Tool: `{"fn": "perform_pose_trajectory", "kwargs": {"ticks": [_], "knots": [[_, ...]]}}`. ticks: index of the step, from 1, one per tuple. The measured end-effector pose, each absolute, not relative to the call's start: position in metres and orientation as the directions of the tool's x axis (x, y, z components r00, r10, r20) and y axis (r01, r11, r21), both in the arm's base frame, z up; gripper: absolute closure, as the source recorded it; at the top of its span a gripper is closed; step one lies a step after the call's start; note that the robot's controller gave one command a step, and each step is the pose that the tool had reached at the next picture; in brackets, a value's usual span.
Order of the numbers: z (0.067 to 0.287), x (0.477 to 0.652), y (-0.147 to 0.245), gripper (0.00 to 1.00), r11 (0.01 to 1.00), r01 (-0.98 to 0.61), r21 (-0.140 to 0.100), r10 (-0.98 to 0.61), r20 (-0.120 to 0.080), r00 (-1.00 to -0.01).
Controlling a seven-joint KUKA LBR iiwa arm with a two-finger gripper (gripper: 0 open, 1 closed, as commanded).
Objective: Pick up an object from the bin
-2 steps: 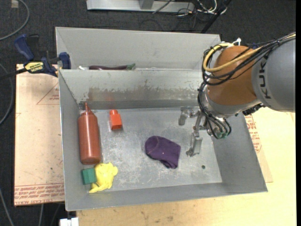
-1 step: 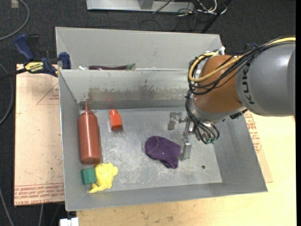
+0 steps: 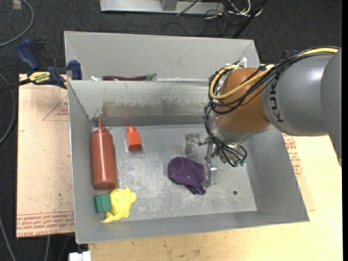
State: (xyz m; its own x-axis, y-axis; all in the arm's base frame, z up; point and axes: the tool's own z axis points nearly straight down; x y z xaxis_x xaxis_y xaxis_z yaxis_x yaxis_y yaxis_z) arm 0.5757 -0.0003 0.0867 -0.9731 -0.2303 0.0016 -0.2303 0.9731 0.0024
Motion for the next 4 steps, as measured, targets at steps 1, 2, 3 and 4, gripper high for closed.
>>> {"fn": "perform_pose_trajectory", "kwargs": {"ticks": [1, 2, 3, 4], "knots": [[0.081, 0.569, 0.024, 0.0, 0.926, -0.378, -0.002, -0.378, -0.003, -0.926], [0.071, 0.594, 0.052, 1.0, 0.835, -0.551, 0.002, -0.551, -0.004, -0.835], [0.071, 0.594, 0.051, 1.0, 0.835, -0.551, 0.003, -0.551, -0.004, -0.835], [0.195, 0.608, 0.054, 1.0, 0.821, -0.571, 0.002, -0.571, -0.008, -0.821]]}}
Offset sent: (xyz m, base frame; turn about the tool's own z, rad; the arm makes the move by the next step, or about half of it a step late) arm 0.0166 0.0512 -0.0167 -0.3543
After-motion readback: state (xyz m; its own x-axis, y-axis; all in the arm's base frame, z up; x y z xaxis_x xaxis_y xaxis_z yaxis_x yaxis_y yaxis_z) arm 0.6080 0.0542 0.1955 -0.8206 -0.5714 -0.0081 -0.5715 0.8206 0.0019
